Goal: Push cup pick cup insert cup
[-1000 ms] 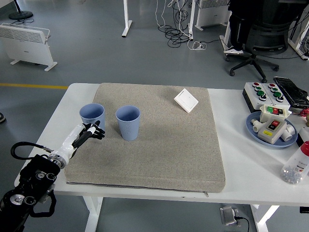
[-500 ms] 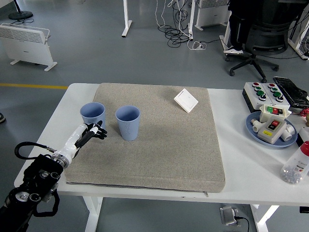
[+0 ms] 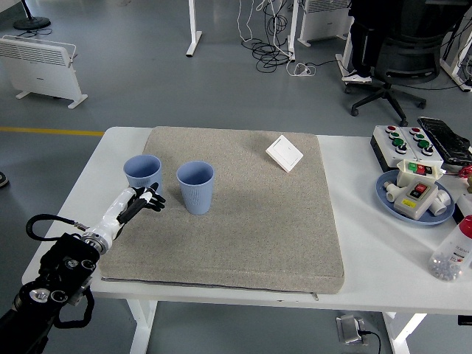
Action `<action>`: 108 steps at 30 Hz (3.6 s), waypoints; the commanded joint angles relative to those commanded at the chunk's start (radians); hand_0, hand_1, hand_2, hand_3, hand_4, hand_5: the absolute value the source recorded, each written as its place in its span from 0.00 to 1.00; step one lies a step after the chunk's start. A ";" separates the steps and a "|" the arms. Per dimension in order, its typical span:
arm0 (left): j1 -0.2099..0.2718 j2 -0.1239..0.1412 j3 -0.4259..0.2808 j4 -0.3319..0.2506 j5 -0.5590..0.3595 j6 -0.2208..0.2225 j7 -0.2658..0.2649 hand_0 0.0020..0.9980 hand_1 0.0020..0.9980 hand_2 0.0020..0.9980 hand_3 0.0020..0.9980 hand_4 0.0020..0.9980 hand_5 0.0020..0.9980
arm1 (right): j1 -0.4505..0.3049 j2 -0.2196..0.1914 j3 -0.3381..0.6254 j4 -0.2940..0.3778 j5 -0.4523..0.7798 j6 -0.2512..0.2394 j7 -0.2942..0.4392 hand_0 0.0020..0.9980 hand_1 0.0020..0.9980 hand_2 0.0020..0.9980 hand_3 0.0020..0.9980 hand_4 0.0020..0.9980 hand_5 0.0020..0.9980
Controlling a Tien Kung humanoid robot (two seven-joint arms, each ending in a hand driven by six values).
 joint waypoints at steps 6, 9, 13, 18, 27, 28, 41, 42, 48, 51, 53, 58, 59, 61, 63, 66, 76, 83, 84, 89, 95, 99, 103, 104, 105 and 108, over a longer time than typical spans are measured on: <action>-0.013 -0.004 -0.001 0.021 0.019 0.004 -0.008 0.73 0.54 0.49 0.47 0.60 1.00 | -0.001 0.000 -0.004 0.000 0.001 0.001 -0.002 0.75 0.63 0.63 0.56 0.07 0.44; -0.021 -0.005 0.002 0.026 0.031 0.004 -0.008 0.73 0.54 0.49 0.47 0.60 1.00 | -0.001 -0.001 -0.006 0.000 0.004 0.001 -0.002 0.75 0.63 0.63 0.56 0.07 0.44; -0.031 -0.007 -0.001 0.038 0.042 0.004 -0.010 0.73 0.54 0.49 0.47 0.60 1.00 | 0.002 -0.001 -0.008 0.000 0.004 0.002 -0.002 0.75 0.63 0.63 0.56 0.07 0.44; -0.028 -0.001 0.001 0.020 0.047 0.003 -0.006 0.72 0.54 0.49 0.47 0.60 1.00 | 0.004 -0.001 -0.007 0.000 0.007 0.002 -0.002 0.75 0.63 0.63 0.56 0.07 0.44; 0.005 0.030 -0.003 -0.051 0.059 -0.003 0.015 0.70 0.54 0.49 0.47 0.60 1.00 | 0.004 -0.002 0.001 0.000 0.008 0.002 0.000 0.75 0.63 0.63 0.56 0.07 0.44; 0.019 0.041 -0.005 -0.074 0.065 -0.004 0.022 0.70 0.54 0.49 0.47 0.60 1.00 | 0.004 -0.002 0.003 0.000 0.008 0.002 0.000 0.75 0.63 0.63 0.56 0.07 0.44; 0.157 0.139 -0.082 -0.407 0.224 -0.025 0.096 0.62 0.53 0.49 0.47 0.60 1.00 | 0.003 0.000 0.015 0.000 0.006 0.001 0.004 0.75 0.63 0.63 0.56 0.07 0.45; 0.161 0.145 -0.085 -0.441 0.231 -0.026 0.099 0.57 0.52 0.48 0.47 0.69 1.00 | 0.003 0.000 0.016 0.000 0.006 0.001 0.004 0.75 0.63 0.63 0.56 0.07 0.45; 0.136 0.184 -0.115 -0.634 0.294 0.001 0.125 0.53 0.51 0.49 0.48 0.84 0.74 | 0.003 0.000 0.020 0.000 0.004 0.000 0.003 0.75 0.63 0.63 0.56 0.07 0.44; 0.108 0.193 -0.121 -0.686 0.346 0.017 0.139 0.53 0.51 0.49 0.48 0.84 0.74 | 0.003 -0.001 0.019 0.000 0.006 0.000 0.002 0.75 0.63 0.63 0.56 0.07 0.44; 0.072 0.199 -0.117 -0.714 0.386 -0.007 0.180 0.53 0.51 0.49 0.48 0.84 0.74 | 0.003 0.000 0.020 0.000 0.006 -0.001 0.001 0.75 0.63 0.63 0.56 0.07 0.44; -0.004 0.200 -0.073 -0.708 0.464 -0.074 0.254 0.72 0.71 0.74 0.69 0.89 0.70 | 0.002 -0.001 0.017 0.000 0.005 -0.001 0.000 0.75 0.63 0.63 0.56 0.07 0.44; -0.007 0.199 -0.072 -0.707 0.467 -0.077 0.256 0.72 0.71 0.74 0.69 0.89 0.70 | 0.002 -0.001 0.017 0.000 0.005 -0.001 0.000 0.75 0.63 0.63 0.56 0.07 0.44; -0.047 0.189 -0.033 -0.673 0.511 -0.106 0.278 0.86 0.84 0.94 0.84 0.92 0.70 | 0.001 -0.001 0.015 0.000 0.007 -0.001 -0.001 0.75 0.63 0.63 0.56 0.07 0.44; -0.082 0.178 0.004 -0.637 0.547 -0.129 0.300 0.86 0.84 0.94 0.84 0.92 0.70 | 0.000 -0.001 0.014 0.000 0.007 -0.002 -0.001 0.75 0.63 0.63 0.56 0.07 0.44; -0.126 0.162 0.057 -0.583 0.587 -0.150 0.319 0.86 0.84 0.94 0.84 0.92 0.70 | -0.001 0.000 0.012 0.000 0.005 -0.002 -0.003 0.75 0.63 0.63 0.56 0.07 0.44; -0.237 0.099 0.189 -0.404 0.683 -0.227 0.372 0.92 0.90 1.00 0.95 0.95 0.70 | -0.009 -0.001 0.005 0.000 0.014 -0.004 -0.002 0.75 0.63 0.63 0.56 0.07 0.44; -0.283 0.054 0.223 -0.312 0.711 -0.242 0.390 0.90 0.90 1.00 0.99 0.95 0.69 | -0.012 -0.003 -0.002 0.000 0.014 -0.004 -0.002 0.75 0.63 0.63 0.56 0.07 0.44; -0.288 0.049 0.224 -0.302 0.720 -0.242 0.390 0.90 0.90 1.00 0.99 0.95 0.69 | -0.011 -0.003 -0.003 0.000 0.014 -0.004 -0.002 0.75 0.63 0.63 0.56 0.07 0.44; -0.306 0.032 0.222 -0.267 0.754 -0.242 0.391 0.89 0.90 1.00 1.00 0.97 0.68 | -0.010 -0.005 -0.007 0.000 0.016 -0.004 -0.001 0.75 0.63 0.63 0.56 0.07 0.44; -0.321 0.024 0.220 -0.239 0.790 -0.247 0.386 0.89 0.90 1.00 1.00 0.97 0.67 | -0.003 -0.007 -0.011 0.000 0.019 -0.004 0.000 0.75 0.63 0.63 0.56 0.07 0.44; -0.329 0.021 0.230 -0.221 0.794 -0.256 0.386 0.89 0.90 1.00 1.00 0.97 0.66 | 0.000 -0.008 -0.010 0.000 0.017 -0.003 0.000 0.75 0.63 0.63 0.56 0.07 0.44; -0.331 0.015 0.233 -0.198 0.780 -0.241 0.364 0.83 0.85 0.98 1.00 0.93 0.57 | 0.002 -0.008 -0.009 0.000 0.015 -0.004 0.000 0.75 0.63 0.63 0.56 0.07 0.44; -0.332 0.014 0.233 -0.192 0.780 -0.238 0.360 0.83 0.85 0.98 1.00 0.93 0.57 | 0.003 -0.008 -0.009 0.000 0.015 -0.004 0.000 0.75 0.63 0.63 0.56 0.07 0.44; -0.332 0.013 0.234 -0.186 0.781 -0.237 0.357 0.83 0.85 0.98 1.00 0.93 0.57 | 0.003 -0.008 -0.009 0.000 0.015 -0.004 0.000 0.75 0.63 0.63 0.56 0.07 0.44; -0.333 0.010 0.236 -0.174 0.785 -0.234 0.353 0.83 0.85 0.98 1.00 0.93 0.57 | 0.005 -0.009 -0.009 0.000 0.015 -0.004 0.000 0.75 0.63 0.63 0.56 0.07 0.44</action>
